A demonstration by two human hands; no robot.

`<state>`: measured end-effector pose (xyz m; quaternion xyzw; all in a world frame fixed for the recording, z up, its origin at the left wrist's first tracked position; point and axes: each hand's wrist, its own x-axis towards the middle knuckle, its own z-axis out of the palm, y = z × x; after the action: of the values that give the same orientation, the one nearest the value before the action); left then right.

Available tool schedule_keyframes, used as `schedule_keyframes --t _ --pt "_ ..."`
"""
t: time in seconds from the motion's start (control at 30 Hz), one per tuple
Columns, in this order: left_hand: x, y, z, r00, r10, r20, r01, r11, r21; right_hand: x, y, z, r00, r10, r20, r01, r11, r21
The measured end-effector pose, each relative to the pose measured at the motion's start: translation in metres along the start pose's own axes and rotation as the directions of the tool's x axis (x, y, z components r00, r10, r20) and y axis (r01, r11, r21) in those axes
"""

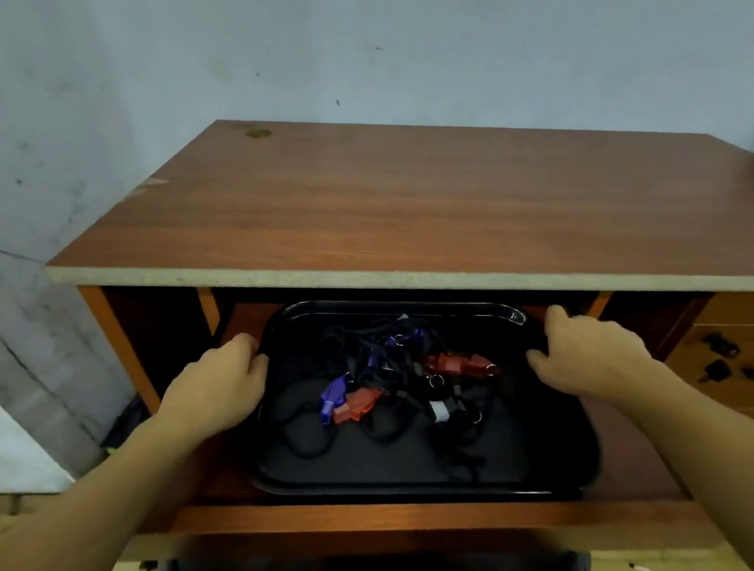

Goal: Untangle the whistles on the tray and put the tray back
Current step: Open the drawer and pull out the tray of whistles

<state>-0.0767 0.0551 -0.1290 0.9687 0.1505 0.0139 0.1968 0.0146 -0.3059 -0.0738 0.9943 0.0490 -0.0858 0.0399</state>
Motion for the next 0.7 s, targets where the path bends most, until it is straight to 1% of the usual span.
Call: schedule_keyframes --t 0.1,0.2,0.3,0.47,0.57,0.63,0.7 --pt "0.002 0.005 0.002 1.000 -0.017 0.016 0.017 1.000 0.003 0.007 0.001 0.013 0.997 0.048 0.067 -0.055 0.992 0.110" --pt "-0.008 0.007 0.004 0.999 -0.012 -0.031 0.010 0.999 -0.047 0.010 0.005 0.018 0.997 0.041 0.064 -0.046 0.996 0.079" --pt "-0.018 0.008 0.003 0.997 0.002 -0.073 -0.008 0.997 -0.078 0.008 0.009 0.015 0.995 0.032 0.097 -0.040 0.996 0.077" --pt "-0.025 0.013 -0.012 0.998 0.017 -0.067 -0.025 0.993 -0.116 0.011 0.021 0.001 0.987 -0.002 0.159 -0.004 0.999 0.039" --pt "-0.035 0.015 -0.024 0.998 0.036 -0.052 -0.043 0.989 -0.144 0.011 0.027 -0.009 0.974 0.028 0.223 -0.032 0.999 0.015" --pt "-0.040 0.016 -0.032 0.998 0.047 -0.050 -0.054 0.986 -0.159 0.006 0.028 -0.020 0.968 0.030 0.248 -0.026 0.999 -0.018" --pt "-0.044 0.016 -0.041 0.997 0.053 -0.059 -0.062 0.984 -0.168 -0.003 0.028 -0.037 0.961 0.027 0.276 -0.026 1.000 -0.008"
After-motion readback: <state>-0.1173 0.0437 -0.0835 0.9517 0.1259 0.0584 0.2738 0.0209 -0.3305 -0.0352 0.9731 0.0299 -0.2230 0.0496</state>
